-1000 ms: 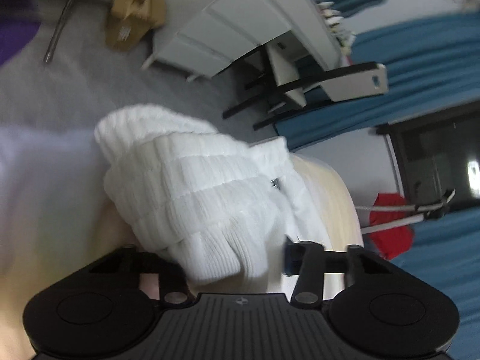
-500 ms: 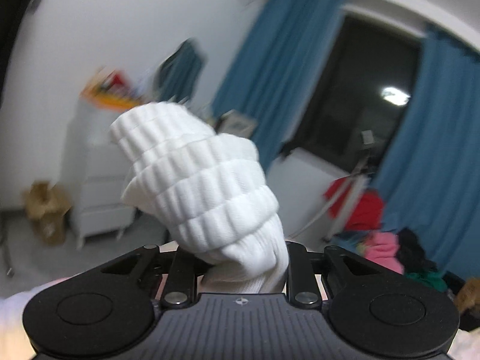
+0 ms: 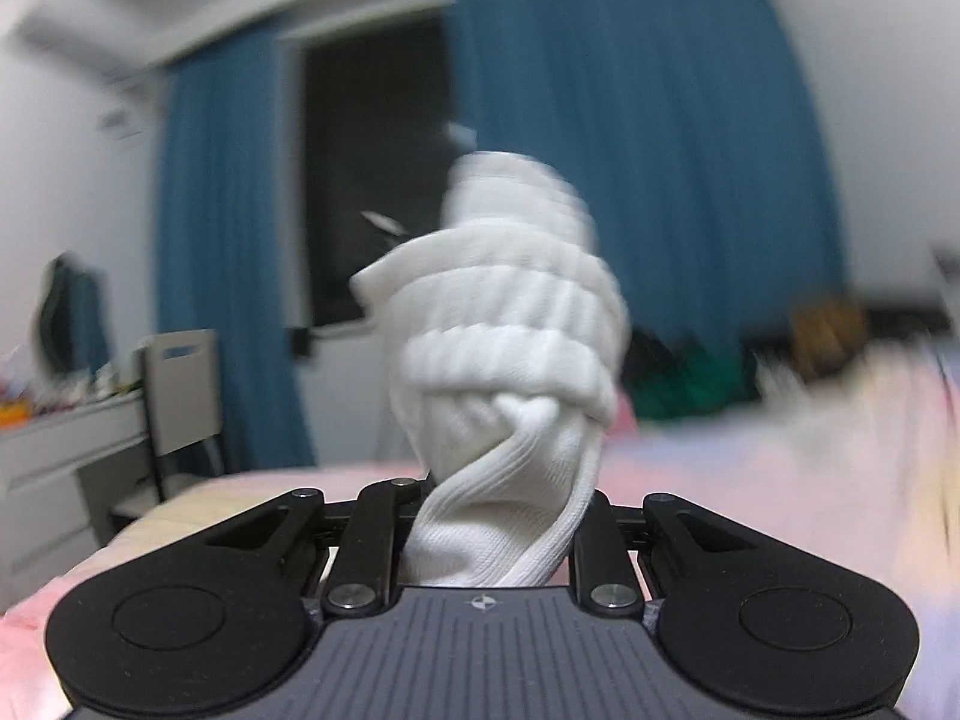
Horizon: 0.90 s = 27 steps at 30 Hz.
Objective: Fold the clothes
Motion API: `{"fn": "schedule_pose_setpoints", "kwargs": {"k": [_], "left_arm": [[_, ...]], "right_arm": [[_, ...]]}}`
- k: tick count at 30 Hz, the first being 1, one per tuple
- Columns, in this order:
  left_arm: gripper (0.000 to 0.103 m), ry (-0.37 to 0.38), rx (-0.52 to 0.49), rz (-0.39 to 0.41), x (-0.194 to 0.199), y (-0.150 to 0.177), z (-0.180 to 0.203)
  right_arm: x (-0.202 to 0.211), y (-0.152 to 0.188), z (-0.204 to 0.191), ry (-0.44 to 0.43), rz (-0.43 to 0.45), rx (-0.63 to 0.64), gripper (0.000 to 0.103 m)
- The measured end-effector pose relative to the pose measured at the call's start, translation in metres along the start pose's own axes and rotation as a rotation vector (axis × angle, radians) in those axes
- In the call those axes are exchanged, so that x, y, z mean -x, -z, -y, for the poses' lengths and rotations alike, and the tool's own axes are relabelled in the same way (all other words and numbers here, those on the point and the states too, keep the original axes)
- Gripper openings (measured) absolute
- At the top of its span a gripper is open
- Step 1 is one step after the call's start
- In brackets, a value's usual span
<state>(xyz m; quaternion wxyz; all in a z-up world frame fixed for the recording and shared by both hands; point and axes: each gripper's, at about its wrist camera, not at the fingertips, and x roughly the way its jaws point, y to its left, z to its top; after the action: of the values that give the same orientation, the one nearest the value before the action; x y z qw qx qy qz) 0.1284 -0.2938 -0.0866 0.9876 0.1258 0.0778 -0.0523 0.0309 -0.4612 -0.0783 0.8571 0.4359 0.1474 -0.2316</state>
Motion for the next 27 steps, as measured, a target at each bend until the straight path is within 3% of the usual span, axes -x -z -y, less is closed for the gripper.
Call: {"fn": "schedule_pose_setpoints", "kwargs": {"k": [4, 7, 12, 14, 18, 22, 25, 27], "left_arm": [[0.024, 0.132, -0.188, -0.137, -0.016, 0.044, 0.034], [0.031, 0.175, -0.26, -0.139, -0.017, 0.046, 0.034], [0.074, 0.303, -0.262, -0.235, -0.024, 0.038, 0.002], [0.08, 0.338, -0.282, -0.262, -0.018, 0.043, -0.026], [0.082, 0.341, -0.4, -0.271, -0.001, 0.065, -0.092], [0.08, 0.228, -0.469, -0.271, 0.001, 0.081, -0.132], [0.071, 0.186, -0.395, -0.277, -0.007, 0.087, -0.165], [0.06, 0.172, -0.294, -0.269, 0.001, 0.086, -0.177]], "right_arm": [[-0.014, 0.002, 0.003, -0.019, -0.017, -0.016, 0.071], [-0.026, 0.008, -0.003, -0.061, -0.067, -0.01, 0.071], [-0.036, 0.016, -0.012, -0.162, -0.153, -0.018, 0.071], [-0.038, 0.019, -0.012, -0.2, -0.19, -0.046, 0.071], [-0.046, 0.029, -0.01, -0.294, -0.309, -0.15, 0.071], [-0.051, 0.041, -0.019, -0.291, -0.376, -0.137, 0.072], [-0.055, 0.048, -0.032, -0.304, -0.413, -0.09, 0.072], [-0.059, 0.053, -0.04, -0.305, -0.432, -0.042, 0.072]]}}
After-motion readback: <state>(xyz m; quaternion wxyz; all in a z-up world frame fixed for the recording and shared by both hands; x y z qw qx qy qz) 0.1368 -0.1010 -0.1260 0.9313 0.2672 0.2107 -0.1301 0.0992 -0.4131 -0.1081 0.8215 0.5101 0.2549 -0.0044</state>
